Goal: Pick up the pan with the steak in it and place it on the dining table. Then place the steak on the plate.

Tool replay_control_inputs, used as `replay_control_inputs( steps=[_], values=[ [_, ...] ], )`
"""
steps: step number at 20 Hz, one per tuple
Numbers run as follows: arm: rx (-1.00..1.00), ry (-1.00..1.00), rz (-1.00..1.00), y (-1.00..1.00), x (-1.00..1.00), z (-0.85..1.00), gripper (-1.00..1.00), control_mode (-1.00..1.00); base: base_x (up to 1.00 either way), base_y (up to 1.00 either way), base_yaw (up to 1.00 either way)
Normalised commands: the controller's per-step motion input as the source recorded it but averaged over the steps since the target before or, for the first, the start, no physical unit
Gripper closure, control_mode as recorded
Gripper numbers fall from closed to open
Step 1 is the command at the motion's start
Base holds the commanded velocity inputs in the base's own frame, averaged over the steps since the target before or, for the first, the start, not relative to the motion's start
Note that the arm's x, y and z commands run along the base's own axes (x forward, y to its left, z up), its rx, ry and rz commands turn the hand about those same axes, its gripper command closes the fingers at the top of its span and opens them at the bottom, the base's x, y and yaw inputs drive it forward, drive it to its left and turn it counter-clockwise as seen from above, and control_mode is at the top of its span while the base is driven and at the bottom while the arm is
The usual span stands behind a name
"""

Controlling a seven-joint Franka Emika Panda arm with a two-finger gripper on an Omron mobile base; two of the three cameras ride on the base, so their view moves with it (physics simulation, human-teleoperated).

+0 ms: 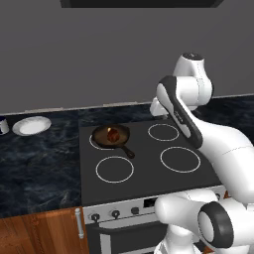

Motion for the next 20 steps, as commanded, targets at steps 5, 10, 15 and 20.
replay_control_inputs(
  steps=[5,10,15,20],
  values=[
    [0.01,0.0,0.0,0.01,-0.05,-0.02,-1.0,-1.0,0.0,0.0,0.0],
    [0.02,0.0,0.0,0.1,0.0,-0.23,-1.0,-1.0,0.0,0.0,0.0],
    [0.0,0.0,0.0,0.28,0.16,-0.32,-1.0,-1.0,0.0,0.0,0.0],
    [0.0,0.0,0.0,0.35,0.27,-0.35,-1.0,-1.0,0.0,0.0,0.0]
  ],
)
